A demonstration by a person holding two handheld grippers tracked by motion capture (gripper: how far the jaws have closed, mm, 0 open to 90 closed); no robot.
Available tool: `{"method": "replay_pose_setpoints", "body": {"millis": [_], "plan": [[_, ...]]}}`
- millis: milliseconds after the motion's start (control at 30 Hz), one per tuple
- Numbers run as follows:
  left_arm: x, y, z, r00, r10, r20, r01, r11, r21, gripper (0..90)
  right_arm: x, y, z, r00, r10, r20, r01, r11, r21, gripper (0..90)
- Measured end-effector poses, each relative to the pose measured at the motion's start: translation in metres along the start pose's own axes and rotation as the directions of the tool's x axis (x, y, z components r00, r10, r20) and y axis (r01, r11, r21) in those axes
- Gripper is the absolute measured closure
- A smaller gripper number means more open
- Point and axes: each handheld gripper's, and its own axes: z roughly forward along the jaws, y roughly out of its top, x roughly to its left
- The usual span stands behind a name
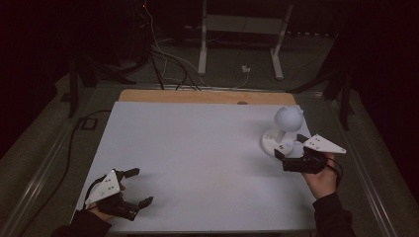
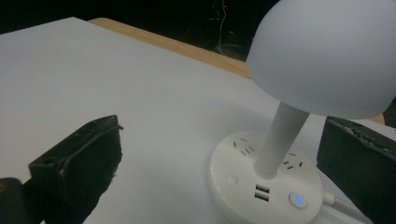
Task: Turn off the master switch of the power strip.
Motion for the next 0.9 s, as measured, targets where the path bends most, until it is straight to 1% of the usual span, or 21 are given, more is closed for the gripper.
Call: {"method": "replay_pose_setpoints", "body": {"millis": [100,433,633,833,900], "plan": [[0.0,0.0,0.0,1.0,0.001,-0.001,-0.001,1.0,0.001,0.4,-0.003,-0.002,0.004,0.9999,0.012,-0.004,-0.012,1.0,0.01,0.0],[0.0,0.0,0.0,1.0,0.002,-0.001,-0.002,1.0,0.003,0.4,-0.018,-0.01,0.013,0.9976,0.061,0.031,-0.062,0.998,0.029,0.0],[0.0,0.0,0.0,1.0,0.001,-0.001,-0.001,1.0,0.003,0.4,-0.026,-0.013,0.017,0.9941,0.085,0.066,-0.088,0.995,0.044,4.3],[0.0,0.0,0.001,1.0,0.002,0.0,-0.002,1.0,0.004,0.4,-0.032,-0.016,0.022,0.9911,0.094,0.094,-0.1,0.993,0.055,7.7],[0.0,0.0,0.001,1.0,0.0,-0.001,0.0,1.0,0.005,0.4,-0.033,-0.017,0.023,0.9897,0.091,0.111,-0.099,0.993,0.069,13.3]]}}
